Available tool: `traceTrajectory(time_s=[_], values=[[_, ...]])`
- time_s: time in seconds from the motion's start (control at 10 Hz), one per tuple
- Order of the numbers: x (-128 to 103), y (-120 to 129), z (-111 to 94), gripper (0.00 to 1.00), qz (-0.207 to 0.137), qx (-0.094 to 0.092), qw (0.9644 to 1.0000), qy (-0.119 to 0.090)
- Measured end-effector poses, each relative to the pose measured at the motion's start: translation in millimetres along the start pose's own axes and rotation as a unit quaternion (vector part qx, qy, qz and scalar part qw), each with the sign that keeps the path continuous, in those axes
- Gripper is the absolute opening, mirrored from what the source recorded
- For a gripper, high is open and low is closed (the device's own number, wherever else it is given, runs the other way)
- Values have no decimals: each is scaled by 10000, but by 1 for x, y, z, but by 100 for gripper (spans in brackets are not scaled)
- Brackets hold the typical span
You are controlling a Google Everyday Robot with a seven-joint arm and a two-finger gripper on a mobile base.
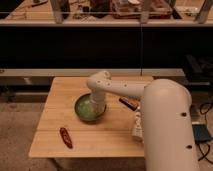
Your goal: Push the ceramic bowl across the table
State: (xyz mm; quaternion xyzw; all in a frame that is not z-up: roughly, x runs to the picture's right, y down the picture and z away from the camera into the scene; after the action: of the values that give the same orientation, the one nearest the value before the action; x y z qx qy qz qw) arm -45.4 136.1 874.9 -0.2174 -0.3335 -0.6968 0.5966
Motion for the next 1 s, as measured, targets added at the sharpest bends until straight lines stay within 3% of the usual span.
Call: traceTrajectory(time_s=[0.3,0.6,1.0], values=[[-7,27,-6,28,43,-21,10000,-19],[-4,25,0,28,94,-5,10000,10],[-7,41,-1,28,217,-33,9998,-17]])
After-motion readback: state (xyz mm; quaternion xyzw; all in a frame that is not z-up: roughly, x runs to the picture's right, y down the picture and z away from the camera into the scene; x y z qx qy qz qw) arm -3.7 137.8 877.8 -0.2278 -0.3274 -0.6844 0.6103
